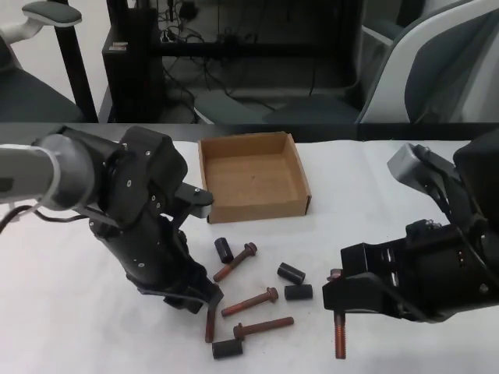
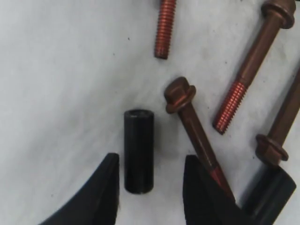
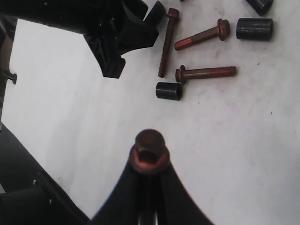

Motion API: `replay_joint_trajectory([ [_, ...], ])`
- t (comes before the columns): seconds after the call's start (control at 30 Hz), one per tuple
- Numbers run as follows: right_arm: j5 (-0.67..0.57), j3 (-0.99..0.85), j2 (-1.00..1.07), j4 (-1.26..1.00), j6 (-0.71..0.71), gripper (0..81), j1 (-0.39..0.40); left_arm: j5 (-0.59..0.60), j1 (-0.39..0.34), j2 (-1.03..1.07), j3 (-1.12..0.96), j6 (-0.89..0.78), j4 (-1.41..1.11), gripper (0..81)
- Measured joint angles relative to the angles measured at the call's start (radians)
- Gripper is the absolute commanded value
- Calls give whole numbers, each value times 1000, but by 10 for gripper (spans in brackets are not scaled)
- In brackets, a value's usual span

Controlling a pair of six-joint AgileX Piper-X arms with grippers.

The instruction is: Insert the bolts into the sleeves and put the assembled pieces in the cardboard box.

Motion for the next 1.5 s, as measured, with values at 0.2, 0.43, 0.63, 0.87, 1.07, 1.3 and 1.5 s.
replay_joint_trajectory([
  [0.2,-3,0,0,0,0,6,0,0,0,1,0,16,-35,441],
  [0.43,-3,0,0,0,0,6,0,0,0,1,0,30,-62,441],
  [0.63,-3,0,0,0,0,6,0,-8,15,1,0,33,-62,441],
  [0.87,-3,0,0,0,0,6,0,-8,21,12,-4,33,-65,441],
  [1.07,-4,0,0,0,0,6,0,26,21,64,-17,37,-64,441],
  [1.3,-4,0,0,0,0,6,0,25,21,75,-27,37,-64,153],
  [1.5,-4,0,0,0,0,6,0,22,21,84,-47,37,-38,17],
])
